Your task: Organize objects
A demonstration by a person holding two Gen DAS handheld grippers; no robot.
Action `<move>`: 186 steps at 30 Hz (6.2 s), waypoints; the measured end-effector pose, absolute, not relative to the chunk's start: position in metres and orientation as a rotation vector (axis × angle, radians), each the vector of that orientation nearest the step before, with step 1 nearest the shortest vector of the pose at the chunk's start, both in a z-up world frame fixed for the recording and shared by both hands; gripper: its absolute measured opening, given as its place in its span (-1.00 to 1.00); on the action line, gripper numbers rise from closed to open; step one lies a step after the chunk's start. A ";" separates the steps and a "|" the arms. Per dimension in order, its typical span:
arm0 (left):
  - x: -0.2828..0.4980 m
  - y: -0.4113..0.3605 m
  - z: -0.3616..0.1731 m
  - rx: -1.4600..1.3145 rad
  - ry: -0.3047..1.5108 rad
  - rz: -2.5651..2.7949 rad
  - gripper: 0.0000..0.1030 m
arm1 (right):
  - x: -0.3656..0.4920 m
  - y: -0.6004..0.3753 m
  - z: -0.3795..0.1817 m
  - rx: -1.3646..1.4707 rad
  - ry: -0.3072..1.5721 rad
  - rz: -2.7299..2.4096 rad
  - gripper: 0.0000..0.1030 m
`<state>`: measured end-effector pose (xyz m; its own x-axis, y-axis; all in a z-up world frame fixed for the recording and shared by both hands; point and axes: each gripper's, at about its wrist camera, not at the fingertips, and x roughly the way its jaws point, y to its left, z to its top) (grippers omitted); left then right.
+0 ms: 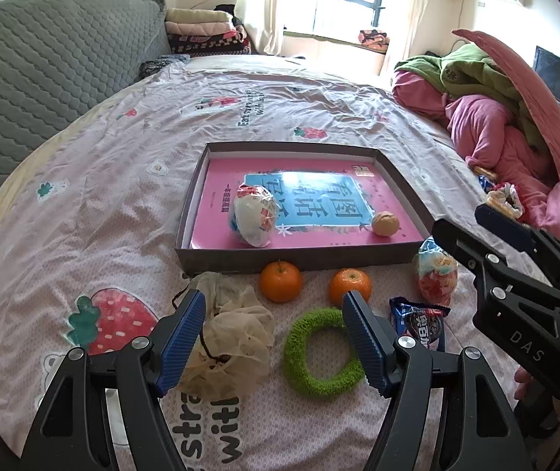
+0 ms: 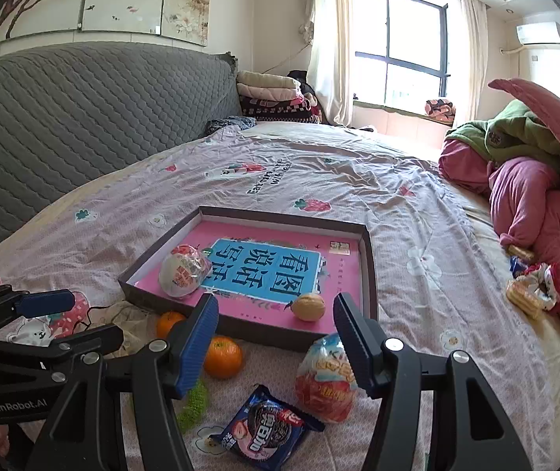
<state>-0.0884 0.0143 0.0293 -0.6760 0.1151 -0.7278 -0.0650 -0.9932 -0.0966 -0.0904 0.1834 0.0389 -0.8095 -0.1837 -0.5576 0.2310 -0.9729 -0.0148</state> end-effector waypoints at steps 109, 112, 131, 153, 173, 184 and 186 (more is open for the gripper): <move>-0.047 0.002 -0.035 -1.402 -0.149 2.636 0.43 | -0.032 0.196 -0.031 1.159 0.057 -2.701 0.18; -0.047 -0.001 -0.034 -1.398 -0.158 2.645 0.43 | -0.032 0.197 -0.031 1.162 0.057 -2.703 0.18; -0.046 -0.018 -0.027 -1.341 -0.125 2.726 0.43 | -0.035 0.196 -0.036 1.187 0.055 -2.692 0.18; -0.070 -0.027 -0.044 -1.310 -0.107 2.770 0.43 | -0.052 0.194 -0.047 1.225 -0.063 -2.692 0.18; -0.090 -0.031 -0.056 -1.292 -0.151 2.769 0.43 | -0.076 0.180 -0.058 1.279 -0.095 -2.799 0.27; -0.101 -0.027 -0.062 -1.232 -0.077 2.819 0.43 | -0.076 0.178 -0.063 1.245 -0.018 -2.804 0.25; -0.102 -0.026 -0.062 -1.219 -0.063 2.821 0.43 | -0.076 0.179 -0.063 1.239 -0.021 -2.804 0.20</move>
<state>-0.1016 -0.0255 -0.0623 -0.6835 0.0783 -0.7258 -0.0459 -0.9969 -0.0643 -0.0764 0.1789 -0.0631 -0.6706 -0.0752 -0.7380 0.0640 -0.9970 0.0434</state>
